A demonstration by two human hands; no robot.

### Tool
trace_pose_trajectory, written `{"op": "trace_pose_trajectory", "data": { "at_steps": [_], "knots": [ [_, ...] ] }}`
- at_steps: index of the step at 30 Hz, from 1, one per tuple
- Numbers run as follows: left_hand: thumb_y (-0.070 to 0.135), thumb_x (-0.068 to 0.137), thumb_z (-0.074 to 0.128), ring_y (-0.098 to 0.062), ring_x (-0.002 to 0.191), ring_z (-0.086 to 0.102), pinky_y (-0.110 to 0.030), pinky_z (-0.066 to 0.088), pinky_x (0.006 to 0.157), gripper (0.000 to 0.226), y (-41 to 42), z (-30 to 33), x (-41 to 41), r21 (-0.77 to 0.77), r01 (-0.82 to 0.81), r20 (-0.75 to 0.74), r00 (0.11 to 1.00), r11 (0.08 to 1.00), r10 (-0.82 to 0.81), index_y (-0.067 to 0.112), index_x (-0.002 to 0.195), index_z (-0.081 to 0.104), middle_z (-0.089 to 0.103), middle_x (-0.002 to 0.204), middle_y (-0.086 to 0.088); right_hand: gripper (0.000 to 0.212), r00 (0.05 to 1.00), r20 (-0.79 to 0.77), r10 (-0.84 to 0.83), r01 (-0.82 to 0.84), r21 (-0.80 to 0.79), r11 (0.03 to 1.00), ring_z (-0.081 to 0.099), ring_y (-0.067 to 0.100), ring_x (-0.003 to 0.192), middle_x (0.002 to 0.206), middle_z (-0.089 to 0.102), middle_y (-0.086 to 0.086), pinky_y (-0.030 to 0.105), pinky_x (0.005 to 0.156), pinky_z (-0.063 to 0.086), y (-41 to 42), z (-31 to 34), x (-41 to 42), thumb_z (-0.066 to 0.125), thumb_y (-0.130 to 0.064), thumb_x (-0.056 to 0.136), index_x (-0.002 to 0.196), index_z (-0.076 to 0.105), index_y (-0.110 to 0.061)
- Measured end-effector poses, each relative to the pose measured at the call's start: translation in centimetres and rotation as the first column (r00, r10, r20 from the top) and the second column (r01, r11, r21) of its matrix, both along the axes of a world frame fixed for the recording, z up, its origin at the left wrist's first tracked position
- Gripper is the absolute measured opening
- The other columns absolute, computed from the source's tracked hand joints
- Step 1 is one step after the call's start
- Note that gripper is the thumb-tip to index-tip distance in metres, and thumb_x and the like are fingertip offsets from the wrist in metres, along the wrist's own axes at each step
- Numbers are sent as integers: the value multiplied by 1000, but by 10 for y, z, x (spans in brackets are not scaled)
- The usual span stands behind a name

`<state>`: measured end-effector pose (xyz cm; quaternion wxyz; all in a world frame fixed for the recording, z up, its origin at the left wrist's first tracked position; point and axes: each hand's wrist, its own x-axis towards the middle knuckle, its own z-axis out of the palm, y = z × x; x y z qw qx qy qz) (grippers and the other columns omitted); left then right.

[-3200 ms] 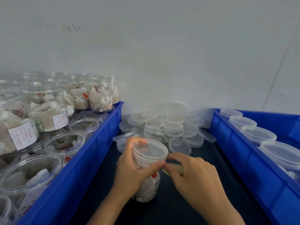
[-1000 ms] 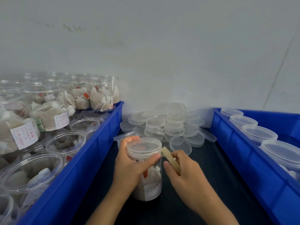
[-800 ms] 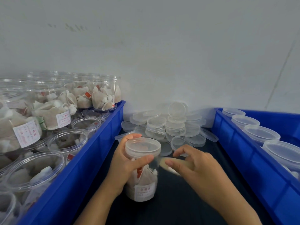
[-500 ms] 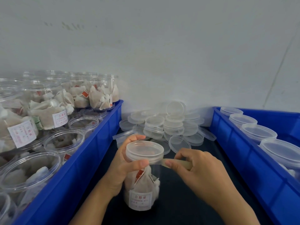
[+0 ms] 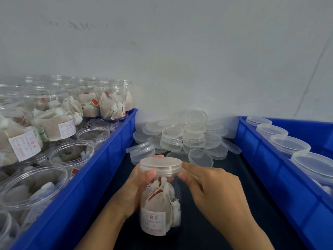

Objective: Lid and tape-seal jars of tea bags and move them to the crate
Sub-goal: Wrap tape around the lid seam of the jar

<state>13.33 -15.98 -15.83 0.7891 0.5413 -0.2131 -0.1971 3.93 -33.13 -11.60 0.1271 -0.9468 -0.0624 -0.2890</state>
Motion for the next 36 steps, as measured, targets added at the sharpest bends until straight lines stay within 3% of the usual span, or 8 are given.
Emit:
{"op": "trace_pose_trajectory", "data": {
  "at_steps": [4,8,13,16,20,25,30,36],
  "knots": [
    [56,27,94,-25,88,73,-28,58,67,104,0,1,0,-12,11,-17,1000,1000,-11,13,115,60,75,100,-13,33,999,-35,-14,15,38,999,52,10,63,66,54,-14,18,53,32,4,0,-1,35,-52,97,118,59,-46],
    [61,50,86,-24,108,67,-36,55,87,91,-1,8,1,42,-34,123,992,999,29,30,131,57,69,120,-8,42,993,-89,-78,79,11,997,54,10,70,75,56,-12,21,61,42,2,2,-1,21,-56,97,119,53,-42],
    [48,78,59,-21,108,67,-29,56,85,53,-3,11,-3,114,-91,272,961,989,57,37,129,54,66,122,-1,51,981,-109,-160,152,-75,986,56,11,71,75,56,-10,23,64,45,-2,3,-2,10,-54,98,114,55,-37],
    [41,76,66,-16,93,70,-23,56,75,46,-7,12,-7,148,-135,307,948,980,85,20,115,55,69,107,2,47,981,-119,-154,146,-67,987,56,11,71,76,56,-10,23,64,45,-1,2,-1,13,-51,100,117,54,-37],
    [33,73,81,-5,85,69,-16,54,63,46,-15,14,-11,169,-258,385,906,951,177,17,106,53,69,96,17,45,983,-104,-153,144,-86,986,57,10,73,82,57,-10,22,66,46,-2,1,-1,14,-50,101,118,54,-36],
    [39,59,79,-6,82,71,-14,53,60,57,-19,14,-15,135,-329,409,878,935,249,14,104,54,71,95,15,44,986,-88,-143,138,-61,989,57,9,78,87,58,-12,20,68,46,-6,4,-2,19,-55,98,118,56,-42],
    [44,52,82,-11,92,71,-19,55,64,64,-13,14,-10,128,-298,355,904,946,237,18,103,55,70,106,16,47,993,-65,-96,97,7,995,57,8,74,87,57,-14,18,63,46,-8,10,-6,27,-62,88,110,63,-42],
    [23,52,83,-20,113,65,-29,58,76,63,-2,5,4,52,-147,312,942,988,124,12,105,50,65,125,3,18,989,-149,-15,18,20,1000,55,5,68,113,35,-26,17,57,42,-4,16,-10,43,-51,94,106,55,-45]
  ]
}}
